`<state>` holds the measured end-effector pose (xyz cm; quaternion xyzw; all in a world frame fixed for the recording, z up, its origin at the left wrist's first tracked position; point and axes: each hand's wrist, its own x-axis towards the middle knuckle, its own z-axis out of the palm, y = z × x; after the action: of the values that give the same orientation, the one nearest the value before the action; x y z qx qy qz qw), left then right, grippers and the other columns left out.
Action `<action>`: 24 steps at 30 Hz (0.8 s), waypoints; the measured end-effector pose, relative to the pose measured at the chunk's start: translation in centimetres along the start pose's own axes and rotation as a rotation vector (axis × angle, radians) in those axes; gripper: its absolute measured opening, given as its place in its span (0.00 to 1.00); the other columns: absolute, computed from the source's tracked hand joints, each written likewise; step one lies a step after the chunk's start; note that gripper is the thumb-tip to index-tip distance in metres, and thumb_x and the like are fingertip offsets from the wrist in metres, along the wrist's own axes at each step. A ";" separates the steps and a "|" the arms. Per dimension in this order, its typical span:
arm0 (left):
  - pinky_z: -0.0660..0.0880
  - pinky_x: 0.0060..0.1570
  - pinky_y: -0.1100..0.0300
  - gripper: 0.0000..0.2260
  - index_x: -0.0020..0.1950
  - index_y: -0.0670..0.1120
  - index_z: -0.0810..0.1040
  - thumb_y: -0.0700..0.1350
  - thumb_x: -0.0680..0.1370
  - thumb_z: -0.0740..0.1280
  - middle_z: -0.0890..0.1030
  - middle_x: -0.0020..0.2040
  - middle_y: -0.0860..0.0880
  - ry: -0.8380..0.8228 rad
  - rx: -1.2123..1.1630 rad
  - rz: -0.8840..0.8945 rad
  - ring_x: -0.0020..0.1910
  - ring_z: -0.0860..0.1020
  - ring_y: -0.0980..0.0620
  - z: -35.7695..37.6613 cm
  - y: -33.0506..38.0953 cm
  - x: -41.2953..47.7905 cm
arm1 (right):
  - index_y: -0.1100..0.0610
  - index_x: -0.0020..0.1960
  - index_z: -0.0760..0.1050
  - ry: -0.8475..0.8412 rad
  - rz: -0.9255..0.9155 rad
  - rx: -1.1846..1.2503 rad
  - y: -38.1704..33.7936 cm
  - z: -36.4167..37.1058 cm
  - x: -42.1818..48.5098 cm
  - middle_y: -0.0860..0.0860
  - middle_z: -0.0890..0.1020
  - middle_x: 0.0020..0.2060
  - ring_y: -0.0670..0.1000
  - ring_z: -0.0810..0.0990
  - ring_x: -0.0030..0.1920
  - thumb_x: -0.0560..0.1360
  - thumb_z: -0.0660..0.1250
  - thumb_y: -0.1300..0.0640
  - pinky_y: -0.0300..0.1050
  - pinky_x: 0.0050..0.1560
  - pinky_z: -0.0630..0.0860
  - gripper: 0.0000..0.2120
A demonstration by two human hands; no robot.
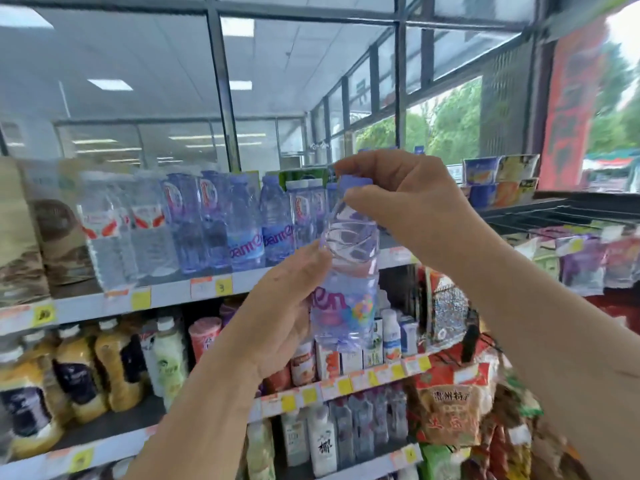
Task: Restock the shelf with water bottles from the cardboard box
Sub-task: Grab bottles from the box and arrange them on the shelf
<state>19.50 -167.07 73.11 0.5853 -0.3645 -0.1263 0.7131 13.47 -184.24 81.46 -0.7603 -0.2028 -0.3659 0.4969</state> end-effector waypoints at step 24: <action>0.80 0.52 0.49 0.42 0.63 0.53 0.71 0.68 0.54 0.77 0.80 0.56 0.47 0.562 0.453 -0.016 0.51 0.82 0.50 2.6 -5.9 21.1 | 0.48 0.72 0.61 -0.126 0.366 -0.054 22.5 -1.8 5.3 0.45 0.81 0.50 0.39 0.79 0.39 0.63 0.72 0.39 0.34 0.34 0.74 0.42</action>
<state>34.07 -183.46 75.63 0.7430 -0.1685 0.1179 0.6369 31.37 -195.71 72.22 -0.8189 -0.0818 -0.2265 0.5210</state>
